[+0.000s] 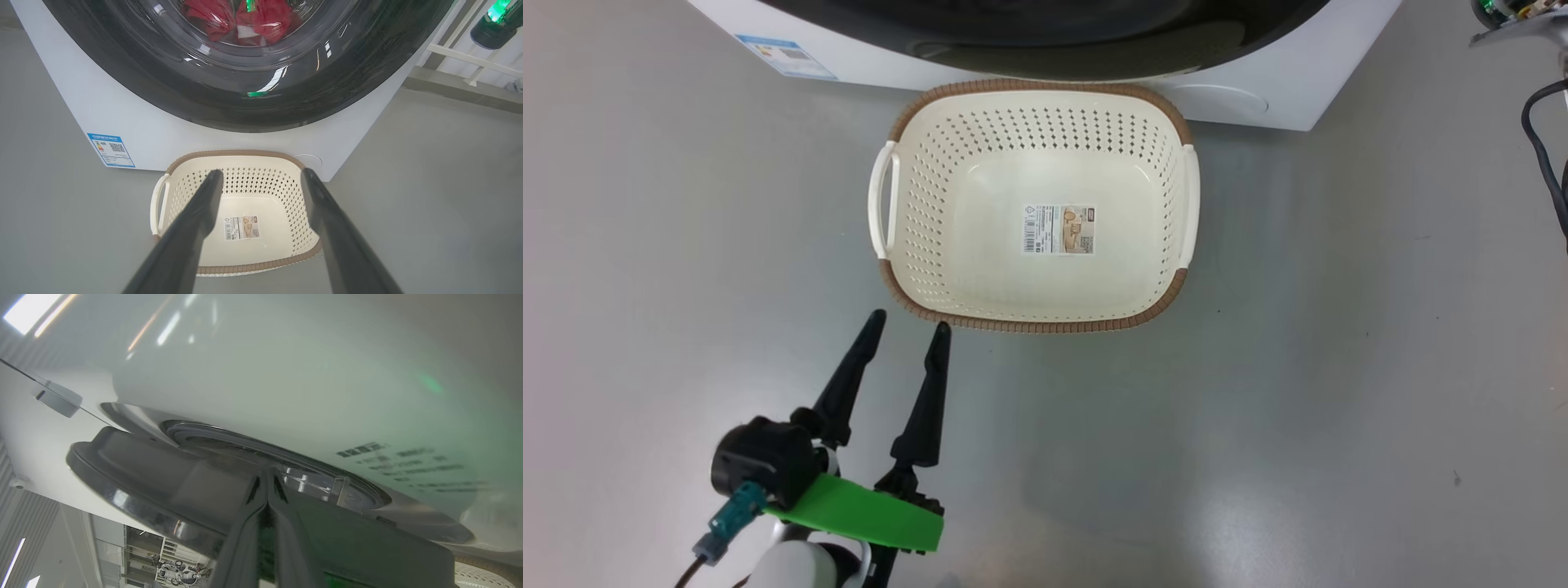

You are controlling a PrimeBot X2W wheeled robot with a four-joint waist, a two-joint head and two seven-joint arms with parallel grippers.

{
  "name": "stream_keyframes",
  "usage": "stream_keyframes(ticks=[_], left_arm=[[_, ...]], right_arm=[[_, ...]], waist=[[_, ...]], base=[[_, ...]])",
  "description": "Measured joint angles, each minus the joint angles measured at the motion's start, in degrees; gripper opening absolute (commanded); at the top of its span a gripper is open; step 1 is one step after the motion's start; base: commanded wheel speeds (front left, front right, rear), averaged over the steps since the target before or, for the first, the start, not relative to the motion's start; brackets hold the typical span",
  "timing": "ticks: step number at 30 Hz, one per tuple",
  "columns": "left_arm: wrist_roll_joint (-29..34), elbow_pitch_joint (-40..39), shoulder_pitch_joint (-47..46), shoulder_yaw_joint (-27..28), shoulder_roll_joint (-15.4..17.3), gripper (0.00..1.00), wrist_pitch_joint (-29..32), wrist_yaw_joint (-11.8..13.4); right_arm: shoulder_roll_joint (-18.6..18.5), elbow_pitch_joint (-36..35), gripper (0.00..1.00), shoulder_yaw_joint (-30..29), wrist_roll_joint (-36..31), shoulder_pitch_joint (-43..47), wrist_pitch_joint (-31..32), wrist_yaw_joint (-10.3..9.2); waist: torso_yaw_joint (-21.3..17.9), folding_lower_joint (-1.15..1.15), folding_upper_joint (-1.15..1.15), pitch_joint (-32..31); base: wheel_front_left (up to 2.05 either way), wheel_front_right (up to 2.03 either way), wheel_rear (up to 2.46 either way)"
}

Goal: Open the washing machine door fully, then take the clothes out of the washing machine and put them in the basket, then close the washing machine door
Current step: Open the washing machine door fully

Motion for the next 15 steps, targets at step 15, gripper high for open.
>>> stream_keyframes(ticks=[15], left_arm=[[0.02, 0.25, -0.18, -0.43, -0.04, 1.00, 0.00, 0.00]], right_arm=[[1.21, 2.02, 0.00, 1.16, -1.77, 0.08, 3.18, -0.43]], waist=[[0.04, 0.00, 0.00, -2.44]], base=[[0.00, 0.00, 0.00]])
